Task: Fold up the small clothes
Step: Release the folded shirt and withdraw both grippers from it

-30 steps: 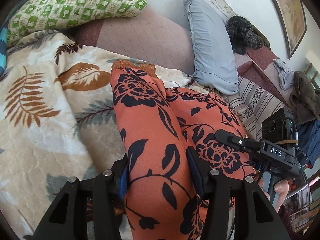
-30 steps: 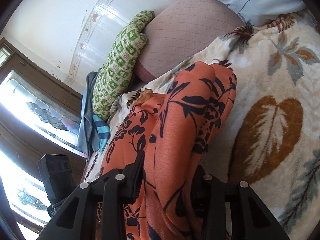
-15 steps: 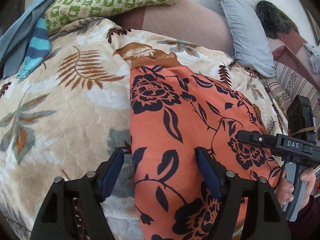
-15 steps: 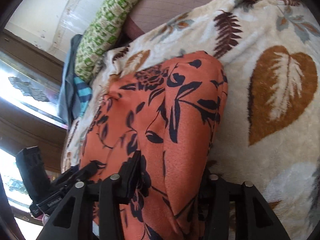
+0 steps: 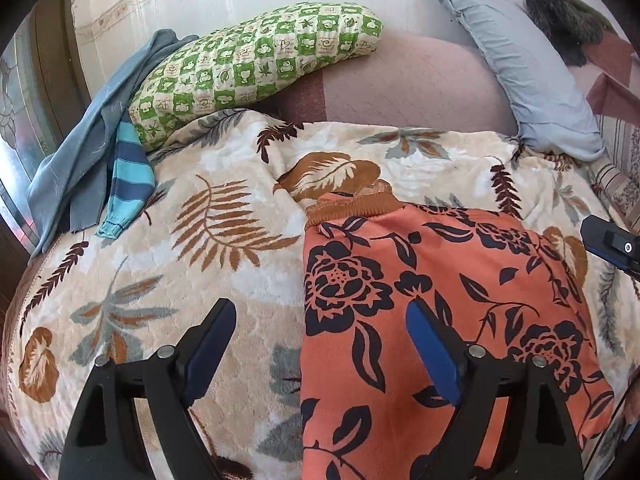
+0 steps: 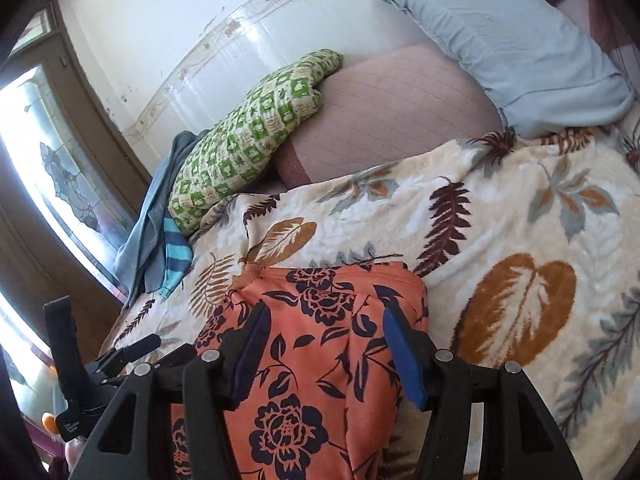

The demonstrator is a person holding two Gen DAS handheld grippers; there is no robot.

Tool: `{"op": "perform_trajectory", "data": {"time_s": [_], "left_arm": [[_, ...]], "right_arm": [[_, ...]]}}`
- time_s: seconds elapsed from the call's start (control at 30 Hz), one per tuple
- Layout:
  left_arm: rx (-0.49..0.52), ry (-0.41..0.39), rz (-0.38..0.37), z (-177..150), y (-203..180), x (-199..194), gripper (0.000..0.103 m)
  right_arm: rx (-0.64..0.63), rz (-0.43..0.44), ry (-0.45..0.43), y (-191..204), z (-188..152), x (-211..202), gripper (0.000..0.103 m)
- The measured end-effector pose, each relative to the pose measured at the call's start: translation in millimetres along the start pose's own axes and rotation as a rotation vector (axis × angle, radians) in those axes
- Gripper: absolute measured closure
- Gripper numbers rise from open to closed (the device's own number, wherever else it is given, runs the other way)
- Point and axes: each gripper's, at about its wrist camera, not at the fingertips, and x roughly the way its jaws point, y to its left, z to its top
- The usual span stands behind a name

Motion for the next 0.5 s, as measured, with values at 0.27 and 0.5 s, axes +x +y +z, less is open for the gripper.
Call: {"op": "perform_trajectory", "data": {"time_s": [0.27,0.5], "left_arm": [[-0.012,0.041,0.009,4,1,21,0.016],[-0.013,0.036,0.009,-1,1,28,0.015]], "right_arm": [[0.007,-0.055,0.149,-7,-10,55,0.042],[-0.013,-0.123,0.261,-20,-21,85,0.041]]}}
